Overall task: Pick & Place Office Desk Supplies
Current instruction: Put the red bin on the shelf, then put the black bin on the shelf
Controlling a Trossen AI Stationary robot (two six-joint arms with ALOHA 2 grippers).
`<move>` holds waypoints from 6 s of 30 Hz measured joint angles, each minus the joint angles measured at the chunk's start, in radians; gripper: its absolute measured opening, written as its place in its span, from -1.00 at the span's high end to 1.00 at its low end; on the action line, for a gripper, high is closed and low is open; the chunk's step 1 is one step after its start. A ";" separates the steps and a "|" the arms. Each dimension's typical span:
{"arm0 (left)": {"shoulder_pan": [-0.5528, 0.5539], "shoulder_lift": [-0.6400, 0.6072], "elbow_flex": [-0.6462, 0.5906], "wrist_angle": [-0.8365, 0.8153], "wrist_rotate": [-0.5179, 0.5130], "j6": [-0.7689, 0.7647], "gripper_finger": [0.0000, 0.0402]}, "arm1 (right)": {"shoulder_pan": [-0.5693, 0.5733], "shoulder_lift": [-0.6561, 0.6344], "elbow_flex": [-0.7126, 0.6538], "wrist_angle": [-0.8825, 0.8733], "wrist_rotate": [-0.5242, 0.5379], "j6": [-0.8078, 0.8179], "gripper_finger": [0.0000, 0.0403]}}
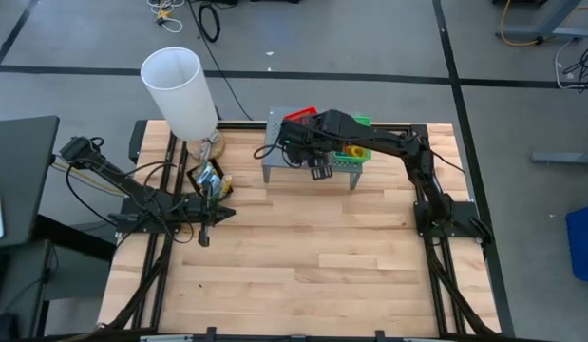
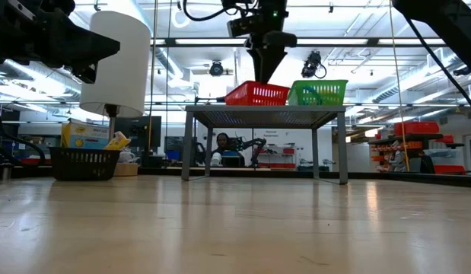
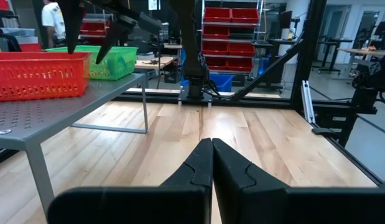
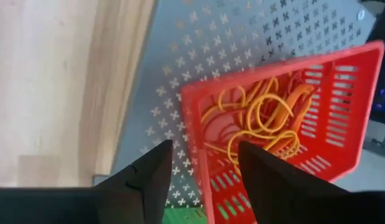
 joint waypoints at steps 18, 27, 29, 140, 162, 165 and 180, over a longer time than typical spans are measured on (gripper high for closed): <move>0.000 0.000 0.000 0.000 0.017 0.003 0.97 | -0.034 0.007 -0.003 -0.054 0.035 0.006 0.48; 0.000 0.000 0.000 0.000 0.017 0.004 0.97 | -0.033 0.007 -0.003 -0.054 0.021 -0.010 0.92; 0.000 0.000 0.000 0.000 0.017 0.004 0.97 | -0.032 0.007 -0.003 -0.054 0.020 -0.001 0.92; 0.211 0.794 0.646 -1.334 0.182 -0.689 0.95 | 0.395 0.009 -0.355 0.077 -0.122 0.198 0.15; 0.424 0.814 0.822 -1.686 0.151 -0.631 -0.32 | 0.397 0.009 -0.355 0.071 -0.212 0.198 0.15; 0.456 0.836 0.822 -1.671 0.185 -0.590 -0.32 | 0.397 0.009 -0.355 0.069 -0.212 0.198 0.15; 0.517 0.994 0.822 -1.613 0.241 -0.536 -0.29 | 0.397 0.009 -0.355 0.065 -0.211 0.198 0.15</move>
